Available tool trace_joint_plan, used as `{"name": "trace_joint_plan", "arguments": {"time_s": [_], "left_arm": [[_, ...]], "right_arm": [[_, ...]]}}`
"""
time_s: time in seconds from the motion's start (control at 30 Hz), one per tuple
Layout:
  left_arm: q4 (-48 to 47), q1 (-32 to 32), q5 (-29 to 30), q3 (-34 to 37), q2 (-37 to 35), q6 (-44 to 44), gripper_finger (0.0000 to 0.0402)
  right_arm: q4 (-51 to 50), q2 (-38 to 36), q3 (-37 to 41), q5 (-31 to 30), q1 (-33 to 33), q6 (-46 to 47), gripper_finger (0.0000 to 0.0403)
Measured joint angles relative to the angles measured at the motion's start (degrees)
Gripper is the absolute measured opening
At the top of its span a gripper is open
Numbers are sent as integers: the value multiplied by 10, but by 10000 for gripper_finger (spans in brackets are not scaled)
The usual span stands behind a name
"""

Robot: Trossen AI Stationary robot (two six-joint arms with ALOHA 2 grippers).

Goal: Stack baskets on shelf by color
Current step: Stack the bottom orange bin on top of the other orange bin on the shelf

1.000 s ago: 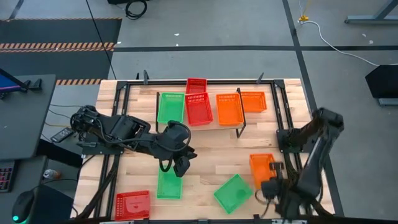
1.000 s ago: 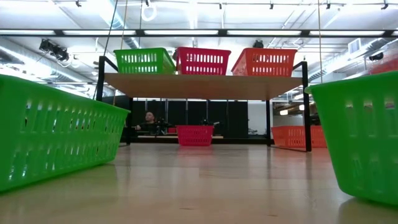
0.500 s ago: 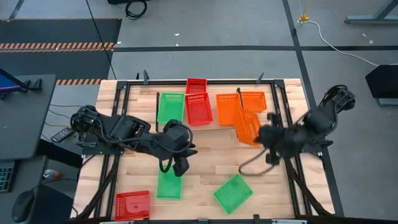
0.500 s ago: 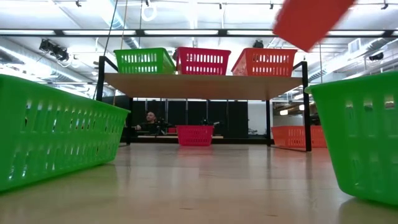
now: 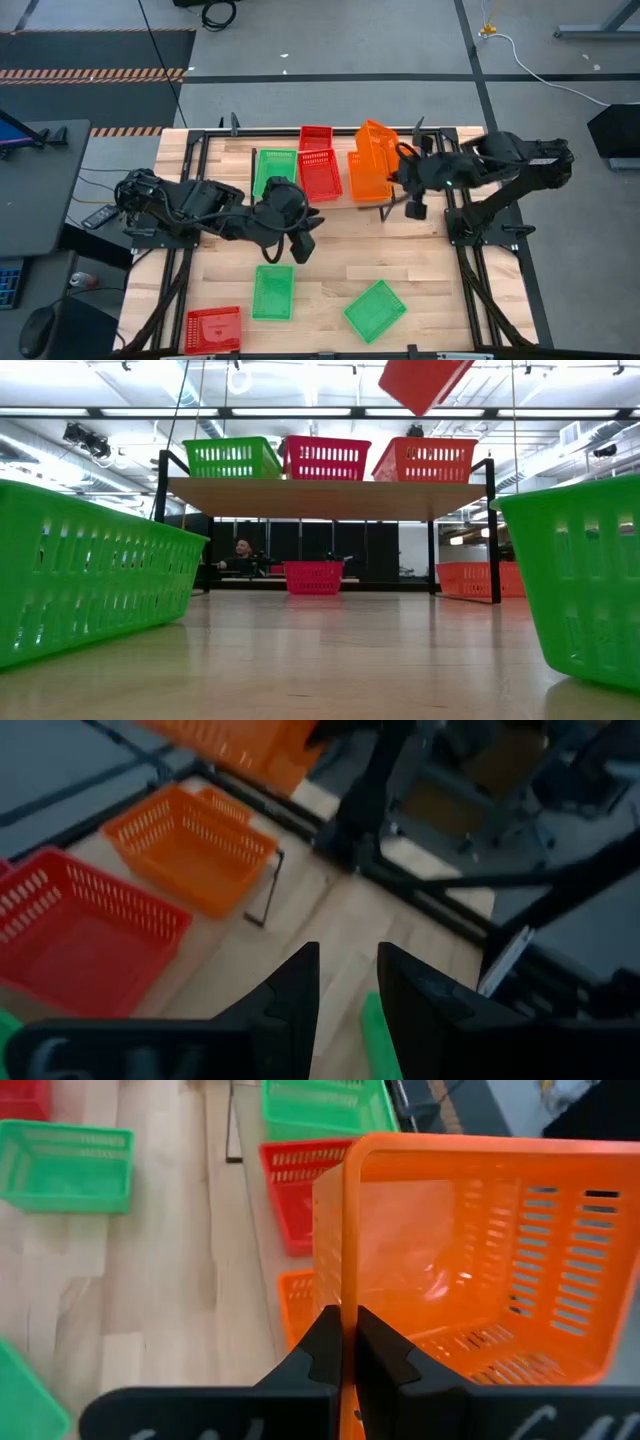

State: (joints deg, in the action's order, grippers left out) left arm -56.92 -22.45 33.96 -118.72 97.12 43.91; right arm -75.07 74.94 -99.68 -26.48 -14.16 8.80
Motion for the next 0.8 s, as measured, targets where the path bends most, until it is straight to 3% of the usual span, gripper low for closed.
{"name": "trace_joint_plan", "arguments": {"time_s": [0.2, 0.53, 0.8], "left_arm": [[51, 22, 14, 0, 0, -38, 110], [75, 40, 14, 0, 0, -56, 110], [78, 19, 12, 0, 0, -56, 110]], "right_arm": [[12, 20, 5, 84, 48, -38, 21], [-3, 81, 18, 139, 100, -142, 20], [-30, 98, 18, 167, 136, -150, 19]]}}
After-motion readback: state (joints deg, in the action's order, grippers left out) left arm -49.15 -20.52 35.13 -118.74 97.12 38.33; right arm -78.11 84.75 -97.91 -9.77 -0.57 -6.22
